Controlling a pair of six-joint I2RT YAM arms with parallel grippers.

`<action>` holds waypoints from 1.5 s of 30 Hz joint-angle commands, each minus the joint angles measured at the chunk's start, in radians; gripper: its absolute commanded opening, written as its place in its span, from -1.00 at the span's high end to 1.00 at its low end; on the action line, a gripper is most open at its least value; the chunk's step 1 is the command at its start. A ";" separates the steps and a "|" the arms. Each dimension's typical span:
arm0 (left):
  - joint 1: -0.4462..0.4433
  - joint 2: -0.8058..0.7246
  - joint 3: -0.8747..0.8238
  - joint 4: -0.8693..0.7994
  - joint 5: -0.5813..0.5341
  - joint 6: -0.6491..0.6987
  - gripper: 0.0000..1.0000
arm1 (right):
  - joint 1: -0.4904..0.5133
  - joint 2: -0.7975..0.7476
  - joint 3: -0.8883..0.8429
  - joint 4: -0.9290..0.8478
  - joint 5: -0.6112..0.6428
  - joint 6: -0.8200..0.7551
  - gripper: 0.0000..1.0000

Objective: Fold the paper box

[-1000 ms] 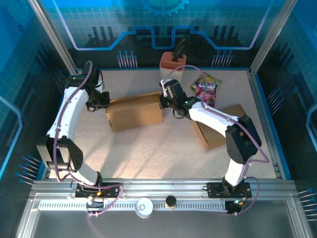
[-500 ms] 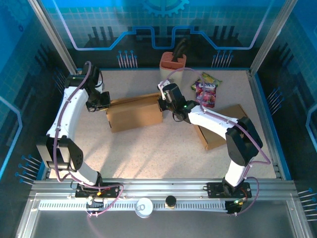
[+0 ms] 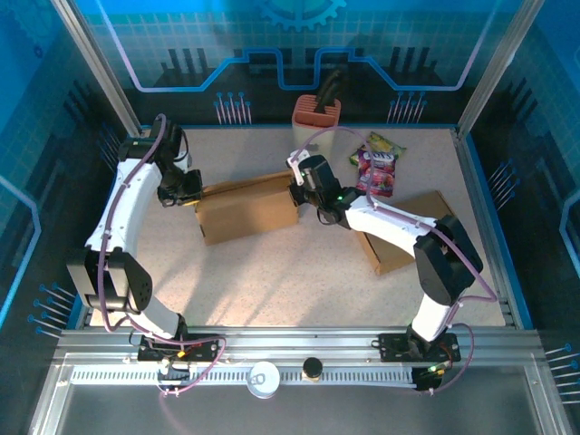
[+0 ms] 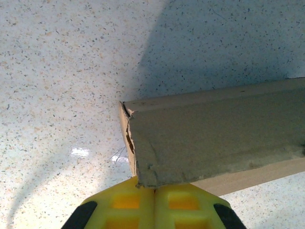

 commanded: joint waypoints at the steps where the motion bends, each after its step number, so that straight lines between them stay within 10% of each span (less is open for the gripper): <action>1: 0.002 -0.028 0.006 -0.009 0.109 -0.021 1.00 | -0.005 0.011 -0.049 -0.053 -0.075 -0.037 1.00; 45: 0.070 -0.141 -0.112 0.066 0.456 -0.033 1.00 | -0.079 0.040 0.007 -0.089 -0.269 -0.131 1.00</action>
